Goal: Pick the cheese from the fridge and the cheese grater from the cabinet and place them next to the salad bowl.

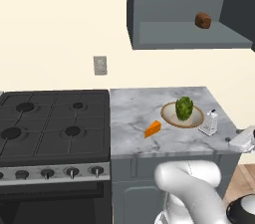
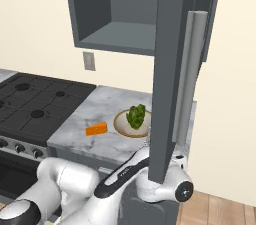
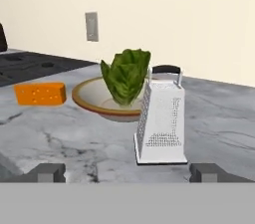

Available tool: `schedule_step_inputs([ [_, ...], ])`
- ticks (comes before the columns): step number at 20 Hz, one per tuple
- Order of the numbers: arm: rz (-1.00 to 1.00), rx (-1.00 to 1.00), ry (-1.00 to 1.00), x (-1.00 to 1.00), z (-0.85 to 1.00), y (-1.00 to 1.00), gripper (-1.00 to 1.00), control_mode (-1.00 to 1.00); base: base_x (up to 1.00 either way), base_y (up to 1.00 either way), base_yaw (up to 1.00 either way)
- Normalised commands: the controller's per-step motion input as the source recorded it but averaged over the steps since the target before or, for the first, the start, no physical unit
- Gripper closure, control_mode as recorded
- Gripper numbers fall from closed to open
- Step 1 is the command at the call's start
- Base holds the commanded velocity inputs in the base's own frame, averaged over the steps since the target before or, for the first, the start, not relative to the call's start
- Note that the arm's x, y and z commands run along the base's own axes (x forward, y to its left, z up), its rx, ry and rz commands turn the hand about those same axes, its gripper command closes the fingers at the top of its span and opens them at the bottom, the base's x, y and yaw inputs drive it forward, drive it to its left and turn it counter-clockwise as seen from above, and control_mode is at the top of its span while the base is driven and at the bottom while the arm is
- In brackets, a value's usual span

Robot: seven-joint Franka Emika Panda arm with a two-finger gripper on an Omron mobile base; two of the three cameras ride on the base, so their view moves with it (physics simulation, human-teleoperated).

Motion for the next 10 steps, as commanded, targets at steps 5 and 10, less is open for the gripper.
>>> schedule_step_inputs([
  [5,-0.05,-0.19,0.02,-0.30,0.29,0.22,-1.00,-1.00,0.00,0.00,0.00],
  [10,-0.02,-0.28,0.12,-0.05,0.40,0.18,-1.00,-1.00,0.00,0.00,0.00],
])
